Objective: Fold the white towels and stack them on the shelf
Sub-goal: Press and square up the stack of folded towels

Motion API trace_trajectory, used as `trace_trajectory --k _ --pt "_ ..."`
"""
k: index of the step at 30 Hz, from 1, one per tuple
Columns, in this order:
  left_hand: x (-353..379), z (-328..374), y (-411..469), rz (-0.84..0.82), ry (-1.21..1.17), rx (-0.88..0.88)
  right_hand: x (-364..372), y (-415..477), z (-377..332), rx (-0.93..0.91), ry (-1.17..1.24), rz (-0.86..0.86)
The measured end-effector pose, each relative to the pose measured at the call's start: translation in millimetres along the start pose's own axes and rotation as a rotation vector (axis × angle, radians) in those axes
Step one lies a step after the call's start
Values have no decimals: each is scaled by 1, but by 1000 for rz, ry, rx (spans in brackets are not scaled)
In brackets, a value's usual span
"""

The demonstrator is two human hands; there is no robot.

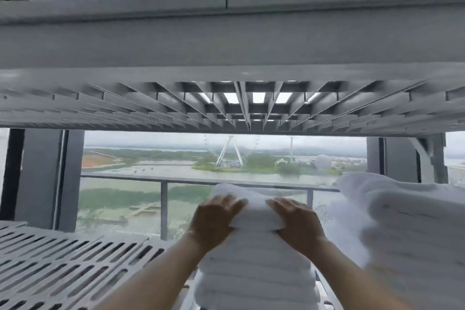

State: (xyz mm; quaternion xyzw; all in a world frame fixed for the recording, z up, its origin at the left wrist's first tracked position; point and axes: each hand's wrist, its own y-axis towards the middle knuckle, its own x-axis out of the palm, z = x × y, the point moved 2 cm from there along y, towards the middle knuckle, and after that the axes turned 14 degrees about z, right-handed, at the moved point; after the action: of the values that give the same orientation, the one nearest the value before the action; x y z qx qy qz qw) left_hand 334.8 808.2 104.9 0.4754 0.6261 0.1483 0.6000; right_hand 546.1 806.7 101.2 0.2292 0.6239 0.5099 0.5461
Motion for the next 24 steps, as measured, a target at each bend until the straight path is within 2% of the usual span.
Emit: trace_trajectory --k 5,11,14,17,19,21,24 --pt "0 -17 2 13 -84 28 3 10 7 31 27 -96" --pt "1 -18 12 114 -14 82 3 20 9 85 -68 -144" --pt "8 -21 7 93 -54 63 8 13 9 144 -104 -153" --pt "9 -30 7 22 -196 4 7 9 10 240 -90 -186" --pt "6 -34 8 3 -242 3 6 8 11 238 -77 -207" --pt "5 -34 7 29 -210 64 6 8 13 224 -71 -168" --pt "5 -29 4 113 -122 90 4 9 12 209 -56 -16"
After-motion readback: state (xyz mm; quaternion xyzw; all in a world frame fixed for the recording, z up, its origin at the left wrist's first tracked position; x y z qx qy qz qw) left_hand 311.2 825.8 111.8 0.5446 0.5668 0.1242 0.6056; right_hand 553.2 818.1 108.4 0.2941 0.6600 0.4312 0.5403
